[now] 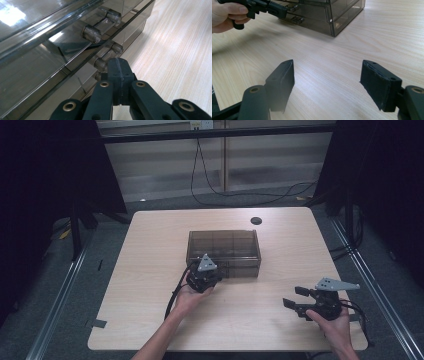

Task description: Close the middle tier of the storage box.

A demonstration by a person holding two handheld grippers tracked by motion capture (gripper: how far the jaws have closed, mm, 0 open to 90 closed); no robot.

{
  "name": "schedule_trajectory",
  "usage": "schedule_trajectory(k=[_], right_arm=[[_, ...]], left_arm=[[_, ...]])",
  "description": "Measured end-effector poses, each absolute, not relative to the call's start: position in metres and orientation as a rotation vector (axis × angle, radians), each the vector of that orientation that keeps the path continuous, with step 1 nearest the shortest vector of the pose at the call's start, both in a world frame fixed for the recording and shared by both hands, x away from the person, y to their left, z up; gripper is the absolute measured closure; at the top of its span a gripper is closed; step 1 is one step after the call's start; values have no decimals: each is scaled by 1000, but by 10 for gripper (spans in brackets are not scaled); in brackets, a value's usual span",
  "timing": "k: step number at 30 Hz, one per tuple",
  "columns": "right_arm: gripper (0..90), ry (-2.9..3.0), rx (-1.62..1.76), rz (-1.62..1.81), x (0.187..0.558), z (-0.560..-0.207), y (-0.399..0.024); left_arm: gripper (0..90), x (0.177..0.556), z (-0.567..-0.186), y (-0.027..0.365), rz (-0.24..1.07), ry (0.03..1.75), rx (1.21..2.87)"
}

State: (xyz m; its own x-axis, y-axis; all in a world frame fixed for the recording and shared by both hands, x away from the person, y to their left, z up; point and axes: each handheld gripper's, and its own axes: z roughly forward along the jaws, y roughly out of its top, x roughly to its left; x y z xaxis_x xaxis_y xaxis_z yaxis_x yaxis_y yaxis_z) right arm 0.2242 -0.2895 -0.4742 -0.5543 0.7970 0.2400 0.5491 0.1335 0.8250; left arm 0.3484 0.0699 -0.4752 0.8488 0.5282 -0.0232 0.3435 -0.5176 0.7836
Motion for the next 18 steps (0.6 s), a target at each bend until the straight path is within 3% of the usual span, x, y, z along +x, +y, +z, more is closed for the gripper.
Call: schedule_trajectory(k=[18], right_arm=[[274, 2163, 1323, 1387, 225, -475, -289]], left_arm=[[900, 354, -477, 68, 268, 646, 2143]])
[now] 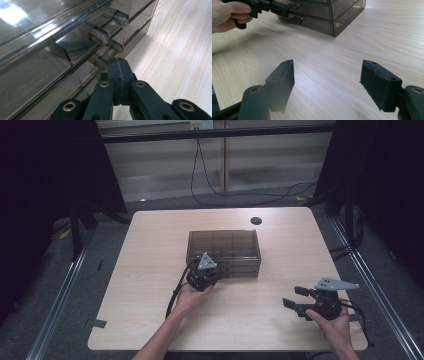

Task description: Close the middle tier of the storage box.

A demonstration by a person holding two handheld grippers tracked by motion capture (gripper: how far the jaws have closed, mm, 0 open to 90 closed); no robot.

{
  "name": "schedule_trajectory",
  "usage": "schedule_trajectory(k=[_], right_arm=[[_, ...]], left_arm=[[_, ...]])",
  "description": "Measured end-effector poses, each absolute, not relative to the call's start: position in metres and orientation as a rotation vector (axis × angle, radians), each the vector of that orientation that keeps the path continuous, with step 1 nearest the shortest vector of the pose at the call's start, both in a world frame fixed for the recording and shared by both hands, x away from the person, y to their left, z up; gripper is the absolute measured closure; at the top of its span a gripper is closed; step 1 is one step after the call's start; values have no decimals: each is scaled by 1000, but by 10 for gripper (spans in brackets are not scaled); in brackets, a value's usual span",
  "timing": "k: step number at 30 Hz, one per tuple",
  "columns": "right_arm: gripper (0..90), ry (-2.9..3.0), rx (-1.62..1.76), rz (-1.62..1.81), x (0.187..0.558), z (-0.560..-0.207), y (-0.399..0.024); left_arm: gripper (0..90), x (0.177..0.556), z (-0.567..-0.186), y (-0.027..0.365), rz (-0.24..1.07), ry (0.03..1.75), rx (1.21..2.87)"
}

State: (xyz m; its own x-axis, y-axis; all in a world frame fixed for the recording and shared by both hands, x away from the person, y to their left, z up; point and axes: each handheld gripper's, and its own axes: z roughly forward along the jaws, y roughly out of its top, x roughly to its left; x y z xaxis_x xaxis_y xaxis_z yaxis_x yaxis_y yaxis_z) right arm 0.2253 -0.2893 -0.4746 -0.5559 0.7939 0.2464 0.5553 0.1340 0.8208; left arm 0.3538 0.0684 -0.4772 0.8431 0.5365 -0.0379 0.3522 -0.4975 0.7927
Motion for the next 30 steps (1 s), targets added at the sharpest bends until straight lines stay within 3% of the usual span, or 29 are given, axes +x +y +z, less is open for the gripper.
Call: schedule_trajectory(k=[20, 21, 23, 27, 28, 30], right_arm=[[270, 2166, 1317, 1392, 227, -475, -290], [270, 2164, 1320, 1392, 227, -475, -290], [269, 2163, 1319, 1394, 227, -475, -290], [269, 2162, 1320, 1395, 226, -474, -290], [269, 2160, 1319, 1397, 226, -474, -290], [269, 2154, 1319, 1395, 226, -474, -291]], left_arm=[[884, 347, -467, 66, 263, 605, 2156], [814, 346, -466, 67, 258, 604, 2152], [797, 342, -466, 68, 255, 599, 2152], [618, 339, -464, 70, 262, 607, 2146], [618, 338, -464, 71, 257, 611, 2139], [484, 336, -462, 73, 255, 610, 2138]])
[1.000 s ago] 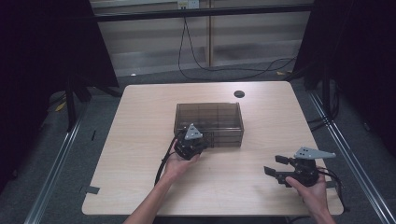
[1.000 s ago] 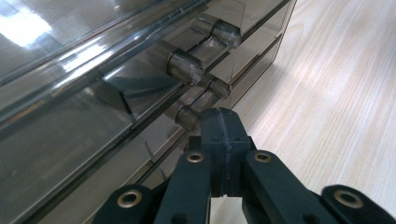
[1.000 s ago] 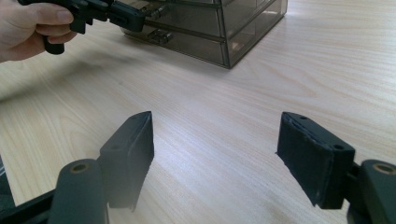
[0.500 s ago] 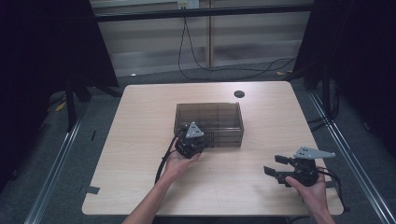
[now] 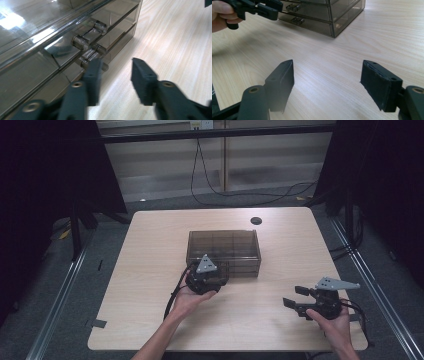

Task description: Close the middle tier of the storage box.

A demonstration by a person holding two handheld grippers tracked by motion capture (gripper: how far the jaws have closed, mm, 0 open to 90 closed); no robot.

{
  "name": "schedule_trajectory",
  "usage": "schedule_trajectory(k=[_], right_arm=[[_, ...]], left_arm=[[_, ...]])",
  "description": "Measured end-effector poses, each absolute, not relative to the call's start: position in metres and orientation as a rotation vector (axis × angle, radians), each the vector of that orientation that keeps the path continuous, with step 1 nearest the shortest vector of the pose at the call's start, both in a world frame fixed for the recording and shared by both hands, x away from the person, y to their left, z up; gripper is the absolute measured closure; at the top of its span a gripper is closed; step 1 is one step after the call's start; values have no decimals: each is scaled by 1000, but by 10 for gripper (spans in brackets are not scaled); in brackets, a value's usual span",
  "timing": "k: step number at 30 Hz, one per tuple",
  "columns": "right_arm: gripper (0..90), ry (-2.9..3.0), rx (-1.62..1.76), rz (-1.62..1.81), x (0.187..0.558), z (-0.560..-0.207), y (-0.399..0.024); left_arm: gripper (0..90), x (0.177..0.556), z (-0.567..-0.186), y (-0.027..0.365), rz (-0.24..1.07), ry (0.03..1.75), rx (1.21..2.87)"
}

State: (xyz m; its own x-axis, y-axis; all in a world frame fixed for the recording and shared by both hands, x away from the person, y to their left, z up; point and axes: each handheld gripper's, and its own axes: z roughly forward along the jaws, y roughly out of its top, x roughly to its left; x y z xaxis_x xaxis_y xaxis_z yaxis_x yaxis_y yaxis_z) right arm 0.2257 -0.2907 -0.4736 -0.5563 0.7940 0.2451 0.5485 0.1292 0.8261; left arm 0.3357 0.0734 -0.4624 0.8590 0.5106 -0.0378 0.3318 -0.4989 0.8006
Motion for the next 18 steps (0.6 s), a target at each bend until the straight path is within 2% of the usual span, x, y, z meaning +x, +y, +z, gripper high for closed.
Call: schedule_trajectory(k=[2, 3, 7, 13, 18], right_arm=[[269, 2152, 1323, 1394, 225, -473, -291], [269, 2151, 1322, 1395, 226, -474, -290], [268, 2150, 1320, 1395, 226, -473, -291], [265, 2143, 1317, 1389, 225, -472, -292], [264, 2143, 1320, 1389, 225, -472, -292]], left_arm=[[449, 333, -461, 75, 267, 620, 2129], [394, 331, -460, 78, 263, 629, 2122], [290, 329, -458, 82, 247, 637, 2117], [183, 318, -455, 92, 267, 638, 2110], [135, 312, -454, 100, 280, 647, 2099]])
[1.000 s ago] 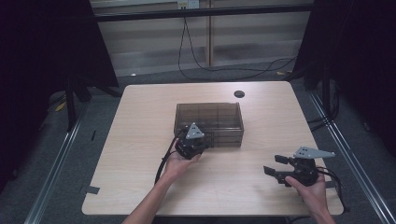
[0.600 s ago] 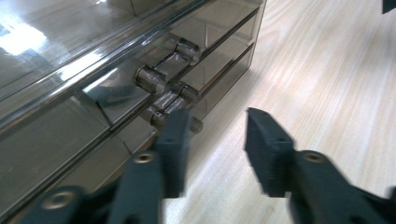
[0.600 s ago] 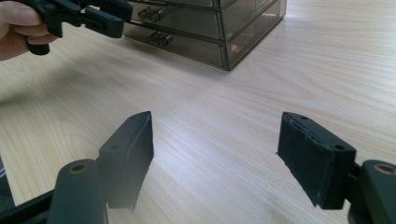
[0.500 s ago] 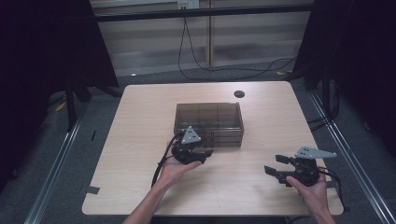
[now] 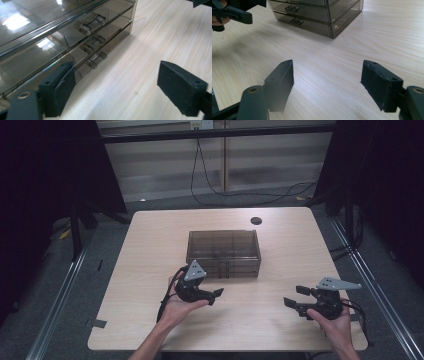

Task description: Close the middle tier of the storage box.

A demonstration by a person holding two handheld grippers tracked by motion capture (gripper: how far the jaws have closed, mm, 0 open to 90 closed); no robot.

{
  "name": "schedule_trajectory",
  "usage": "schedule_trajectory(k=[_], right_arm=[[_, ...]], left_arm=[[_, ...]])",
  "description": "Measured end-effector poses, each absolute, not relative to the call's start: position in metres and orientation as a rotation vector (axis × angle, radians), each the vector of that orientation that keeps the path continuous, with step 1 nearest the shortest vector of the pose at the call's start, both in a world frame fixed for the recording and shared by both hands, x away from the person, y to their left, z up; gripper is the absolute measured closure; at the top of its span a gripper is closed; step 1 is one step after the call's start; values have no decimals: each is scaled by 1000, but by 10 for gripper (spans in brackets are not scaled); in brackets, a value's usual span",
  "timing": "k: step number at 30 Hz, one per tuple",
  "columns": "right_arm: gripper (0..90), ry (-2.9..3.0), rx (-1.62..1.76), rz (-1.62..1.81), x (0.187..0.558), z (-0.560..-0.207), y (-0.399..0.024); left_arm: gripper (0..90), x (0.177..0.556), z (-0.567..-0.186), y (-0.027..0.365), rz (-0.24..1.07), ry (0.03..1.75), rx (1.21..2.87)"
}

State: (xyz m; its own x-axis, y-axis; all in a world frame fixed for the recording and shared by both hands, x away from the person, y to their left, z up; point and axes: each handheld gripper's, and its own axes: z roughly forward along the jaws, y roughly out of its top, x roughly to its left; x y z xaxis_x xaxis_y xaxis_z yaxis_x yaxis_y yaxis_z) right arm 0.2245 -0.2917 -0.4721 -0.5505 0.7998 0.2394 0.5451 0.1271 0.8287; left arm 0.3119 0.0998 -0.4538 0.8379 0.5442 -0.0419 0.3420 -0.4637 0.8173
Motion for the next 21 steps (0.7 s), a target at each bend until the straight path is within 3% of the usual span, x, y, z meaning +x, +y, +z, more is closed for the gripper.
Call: schedule_trajectory(k=[21], right_arm=[[263, 2146, 1327, 1385, 224, -473, -289]], left_arm=[[72, 279, -457, 157, 350, 750, 2040]])
